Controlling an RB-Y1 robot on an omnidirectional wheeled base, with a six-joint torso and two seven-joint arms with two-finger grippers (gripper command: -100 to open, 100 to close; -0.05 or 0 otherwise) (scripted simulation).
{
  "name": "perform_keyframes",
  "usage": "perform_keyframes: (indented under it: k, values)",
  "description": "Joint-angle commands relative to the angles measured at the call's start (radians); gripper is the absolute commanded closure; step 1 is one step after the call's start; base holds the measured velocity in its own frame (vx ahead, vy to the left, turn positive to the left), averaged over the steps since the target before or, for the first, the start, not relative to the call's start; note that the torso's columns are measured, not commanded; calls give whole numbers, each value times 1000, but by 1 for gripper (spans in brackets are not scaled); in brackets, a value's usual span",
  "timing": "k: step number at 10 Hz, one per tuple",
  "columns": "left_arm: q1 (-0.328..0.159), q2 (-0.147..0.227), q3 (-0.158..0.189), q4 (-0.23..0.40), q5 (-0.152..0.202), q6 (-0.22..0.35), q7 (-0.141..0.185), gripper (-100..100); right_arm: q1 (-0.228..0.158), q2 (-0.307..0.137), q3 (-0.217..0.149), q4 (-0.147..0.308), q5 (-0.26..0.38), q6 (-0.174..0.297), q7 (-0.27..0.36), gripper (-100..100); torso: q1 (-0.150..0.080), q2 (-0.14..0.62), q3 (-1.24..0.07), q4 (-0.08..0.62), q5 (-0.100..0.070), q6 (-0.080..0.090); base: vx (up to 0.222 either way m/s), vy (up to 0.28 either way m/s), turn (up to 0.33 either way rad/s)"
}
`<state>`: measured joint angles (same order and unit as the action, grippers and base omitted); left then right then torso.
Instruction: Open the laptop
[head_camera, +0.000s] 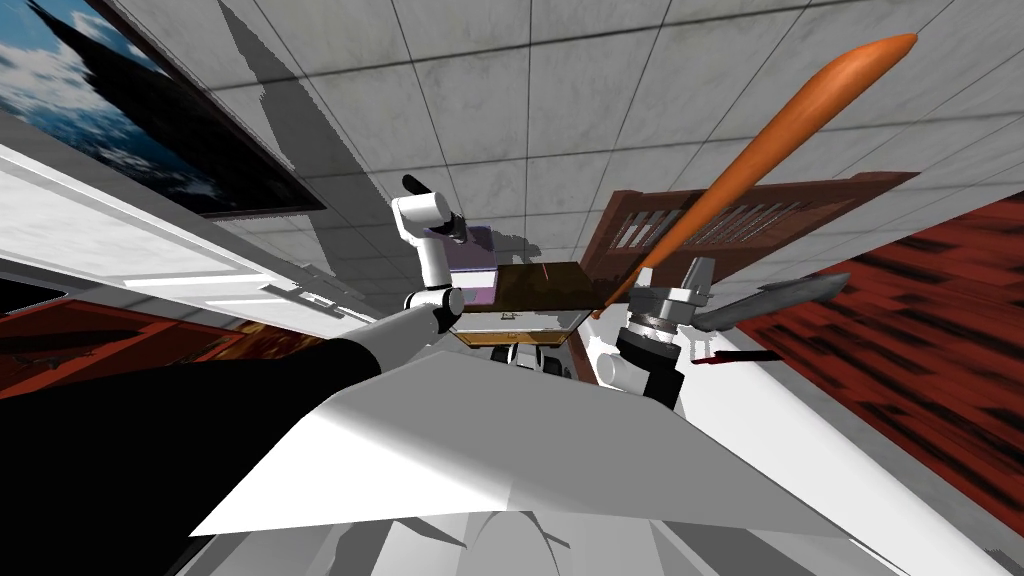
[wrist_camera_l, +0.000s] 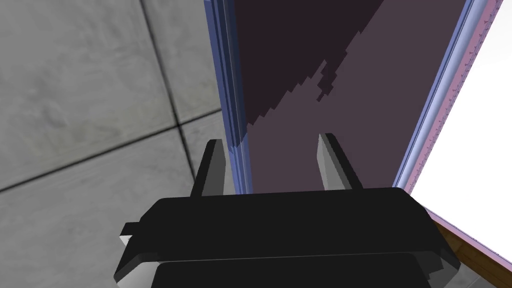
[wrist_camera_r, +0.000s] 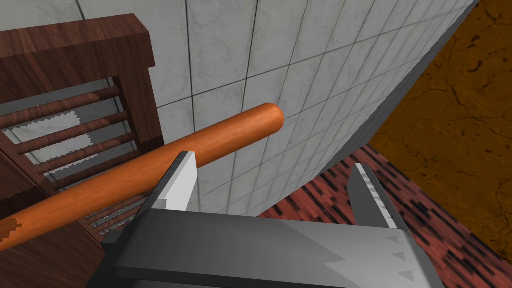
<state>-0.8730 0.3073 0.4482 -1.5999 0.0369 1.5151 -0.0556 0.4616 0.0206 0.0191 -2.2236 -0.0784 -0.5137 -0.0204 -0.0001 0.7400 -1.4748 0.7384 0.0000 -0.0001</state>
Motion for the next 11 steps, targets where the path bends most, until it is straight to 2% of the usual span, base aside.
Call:
perform_keyframes:
  k: [1, 3, 4, 5, 7, 11]
  values:
    - [17, -8, -9, 17, 2, -76, 3, 100, 0, 0, 0, 0, 0, 0, 0, 0, 0, 1, 1, -6, 4, -1, -70, -4, 18]
    - [34, -16, -19, 34, 5, -142, 6, 100, 0, 0, 0, 0, 0, 0, 0, 0, 3, -2, -1, -7, 5, -1, -88, -14, 22]
    - [34, -16, -19, 34, 5, -151, 6, 100, 0, 0, 0, 0, 0, 0, 0, 0, 3, -6, -4, -6, 4, 0, -56, -10, 2]
    - [52, -24, -28, 52, 7, -191, 10, 100, 0, 0, 0, 0, 0, 0, 0, 0, 4, -9, -6, -5, 2, 0, -66, -14, 24]
    - [52, -24, -28, 52, 7, -227, 10, 100, 0, 0, 0, 0, 0, 0, 0, 0, 4, -10, -6, -5, 2, 0, -47, -7, 5]
    - [86, -40, -47, 86, 11, -341, 16, 100, 0, 0, 0, 0, 0, 0, 0, 0, 4, -9, -6, -4, 2, 1, -48, -5, 16]
